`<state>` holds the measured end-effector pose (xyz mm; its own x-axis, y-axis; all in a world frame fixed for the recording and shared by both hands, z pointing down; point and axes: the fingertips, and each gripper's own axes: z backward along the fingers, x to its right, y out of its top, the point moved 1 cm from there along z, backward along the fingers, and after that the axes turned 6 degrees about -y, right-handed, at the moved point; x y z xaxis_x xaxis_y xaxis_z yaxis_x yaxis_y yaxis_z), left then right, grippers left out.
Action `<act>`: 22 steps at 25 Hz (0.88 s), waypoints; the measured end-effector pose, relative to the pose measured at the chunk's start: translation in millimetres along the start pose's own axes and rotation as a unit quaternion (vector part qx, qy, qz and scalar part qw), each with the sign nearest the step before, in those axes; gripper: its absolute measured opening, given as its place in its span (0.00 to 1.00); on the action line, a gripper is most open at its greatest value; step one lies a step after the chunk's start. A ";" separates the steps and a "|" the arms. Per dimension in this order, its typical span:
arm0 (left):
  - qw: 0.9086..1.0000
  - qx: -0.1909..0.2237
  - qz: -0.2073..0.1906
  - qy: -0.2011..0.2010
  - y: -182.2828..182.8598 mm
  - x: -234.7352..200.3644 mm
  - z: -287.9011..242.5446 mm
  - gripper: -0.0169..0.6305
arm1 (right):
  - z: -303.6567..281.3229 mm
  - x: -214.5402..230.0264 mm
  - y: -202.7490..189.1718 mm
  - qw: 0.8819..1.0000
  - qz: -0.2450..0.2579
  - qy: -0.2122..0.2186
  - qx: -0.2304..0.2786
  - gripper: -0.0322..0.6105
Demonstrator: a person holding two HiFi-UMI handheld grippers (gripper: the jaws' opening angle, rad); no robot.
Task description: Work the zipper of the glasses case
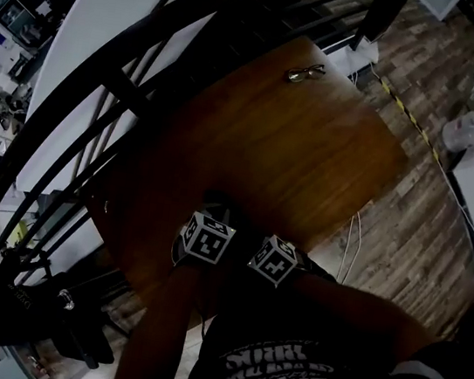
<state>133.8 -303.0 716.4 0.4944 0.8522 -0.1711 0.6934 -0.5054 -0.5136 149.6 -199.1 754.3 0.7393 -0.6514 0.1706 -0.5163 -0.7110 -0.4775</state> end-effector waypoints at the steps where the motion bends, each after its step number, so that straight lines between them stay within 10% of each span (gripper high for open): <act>1: 1.000 -0.004 -0.006 0.001 -0.1 0.5 -0.5 0.04 | -0.1 -0.2 -0.7 1.000 0.003 0.001 -0.001 0.16; 8: 0.996 -0.030 -0.078 -0.015 -0.9 16.5 -3.7 0.03 | -3.5 -10.9 -0.8 0.999 0.034 0.012 -0.001 0.06; 22: 0.999 0.012 0.004 -0.045 -7.1 13.2 1.4 0.03 | 1.3 22.2 4.3 0.995 0.096 0.001 -0.018 0.05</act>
<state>134.7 -288.0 716.6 0.4510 0.8570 -0.2492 0.6761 -0.5103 -0.5315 164.3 -216.3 754.9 0.6249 -0.7764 0.0821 -0.6622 -0.5828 -0.4710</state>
